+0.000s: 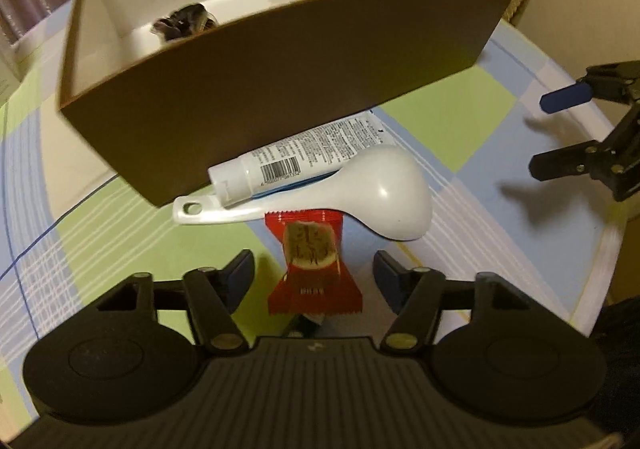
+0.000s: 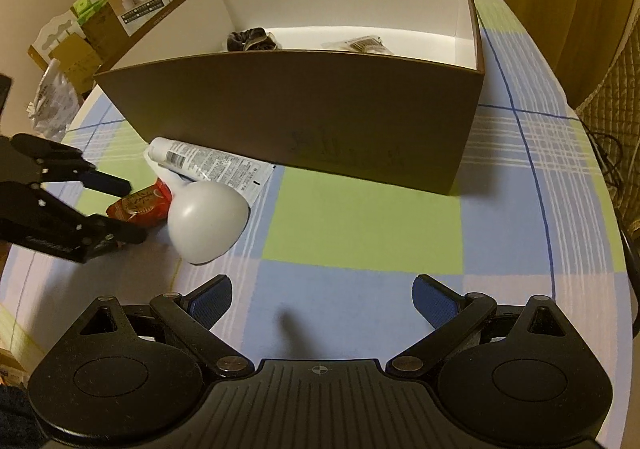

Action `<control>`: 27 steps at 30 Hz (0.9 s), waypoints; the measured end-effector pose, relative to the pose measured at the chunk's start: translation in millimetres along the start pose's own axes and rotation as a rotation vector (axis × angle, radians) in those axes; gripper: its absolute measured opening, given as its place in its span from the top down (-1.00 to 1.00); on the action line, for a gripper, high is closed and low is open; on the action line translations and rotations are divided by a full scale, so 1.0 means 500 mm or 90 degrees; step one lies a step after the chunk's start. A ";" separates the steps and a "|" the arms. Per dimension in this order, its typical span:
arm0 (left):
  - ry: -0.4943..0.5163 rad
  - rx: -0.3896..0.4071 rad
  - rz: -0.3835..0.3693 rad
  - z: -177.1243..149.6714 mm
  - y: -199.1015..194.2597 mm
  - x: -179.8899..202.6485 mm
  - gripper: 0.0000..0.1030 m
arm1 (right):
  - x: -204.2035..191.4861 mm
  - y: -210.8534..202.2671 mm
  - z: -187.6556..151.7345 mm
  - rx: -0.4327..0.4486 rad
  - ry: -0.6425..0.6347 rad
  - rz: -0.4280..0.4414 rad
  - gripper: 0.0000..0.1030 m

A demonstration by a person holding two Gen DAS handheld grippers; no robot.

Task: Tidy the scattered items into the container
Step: 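Grasp the red snack packet with the left tool, then grasp the white spoon by its bowl with the right tool while the left tool holds the packet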

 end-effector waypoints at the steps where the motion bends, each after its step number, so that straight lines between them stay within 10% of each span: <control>1: 0.003 -0.005 -0.005 0.004 0.009 -0.001 0.02 | -0.001 0.000 0.001 0.000 -0.001 0.000 -0.97; 5: 0.005 -0.021 -0.012 0.006 0.032 -0.008 0.44 | -0.010 -0.001 0.005 0.005 -0.007 0.013 -0.97; 15: -0.031 0.010 -0.008 -0.024 -0.033 -0.035 0.46 | -0.125 0.033 0.010 0.006 -0.144 0.117 -0.97; 27: -0.115 0.041 0.020 -0.083 -0.100 -0.077 0.46 | -0.213 0.147 0.012 -0.005 -0.331 0.108 -0.96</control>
Point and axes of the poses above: each gripper's, at about its wrist camera, not at the fingertips, and y roughly the way its jaws point, x to its right, z to its top, the point moved 6 cm from there along y, roughly the way its jaws point, and after that the axes turned 14 degrees about y, right-handed, at the moved point
